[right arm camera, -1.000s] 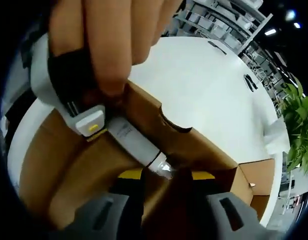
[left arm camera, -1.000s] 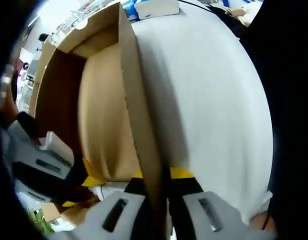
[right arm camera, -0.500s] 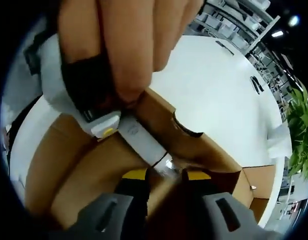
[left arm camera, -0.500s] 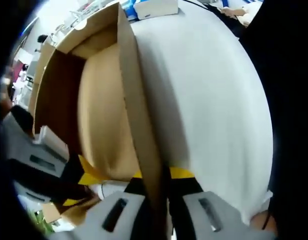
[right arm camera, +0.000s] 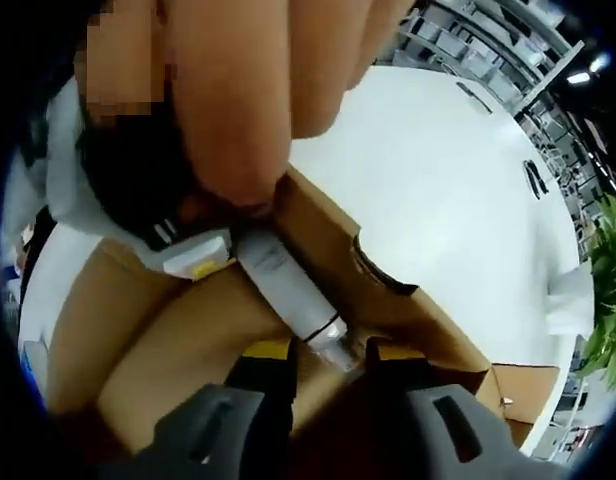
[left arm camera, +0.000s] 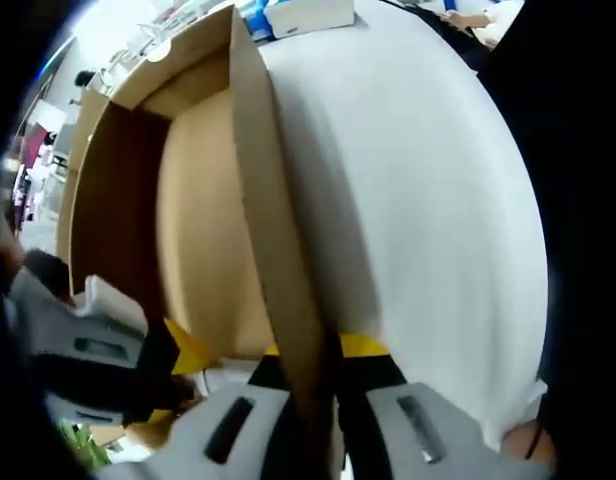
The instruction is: Operate the shoe box by opening the lid, removing the specified soft item, and placing it in the target area until the item is outside and the box remains undamaged.
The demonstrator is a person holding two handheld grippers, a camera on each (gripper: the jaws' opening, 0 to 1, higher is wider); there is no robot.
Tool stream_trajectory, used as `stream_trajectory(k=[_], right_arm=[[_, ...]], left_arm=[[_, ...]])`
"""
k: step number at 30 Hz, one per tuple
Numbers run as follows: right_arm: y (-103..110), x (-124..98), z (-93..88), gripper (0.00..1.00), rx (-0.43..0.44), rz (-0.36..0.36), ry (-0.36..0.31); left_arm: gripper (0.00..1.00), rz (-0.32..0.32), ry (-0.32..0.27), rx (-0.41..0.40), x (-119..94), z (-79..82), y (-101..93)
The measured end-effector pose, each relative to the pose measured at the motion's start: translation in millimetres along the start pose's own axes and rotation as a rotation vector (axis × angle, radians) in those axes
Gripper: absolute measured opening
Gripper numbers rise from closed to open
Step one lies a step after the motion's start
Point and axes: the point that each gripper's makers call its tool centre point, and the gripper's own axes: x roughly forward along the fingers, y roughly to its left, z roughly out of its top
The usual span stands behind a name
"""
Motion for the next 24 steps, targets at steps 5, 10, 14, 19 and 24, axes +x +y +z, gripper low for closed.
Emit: stream_trajectory(k=[5, 10, 14, 19, 24], right_arm=[[2, -1, -5.5, 0.25, 0.007, -0.002, 0.009], [7, -4, -15.0, 0.23, 0.029, -0.008, 0.031], [15, -10, -24.0, 0.22, 0.119, -0.023, 0.038], [27, -13, -31.1, 0.21, 0.161, -0.047, 0.049], [38, -20, -46.4, 0.20, 0.319, -0.107, 0.062]], left_arm=[[0.05, -0.002, -0.002, -0.001, 0, 0.1, 0.5], [0.05, -0.003, -0.002, -0.002, 0, 0.1, 1.3], [0.05, -0.002, 0.002, 0.000, 1, 0.4, 1.3], [0.05, -0.003, 0.003, 0.000, 1, 0.5, 1.0], [0.05, 0.001, 0.007, 0.000, 1, 0.3, -0.5]])
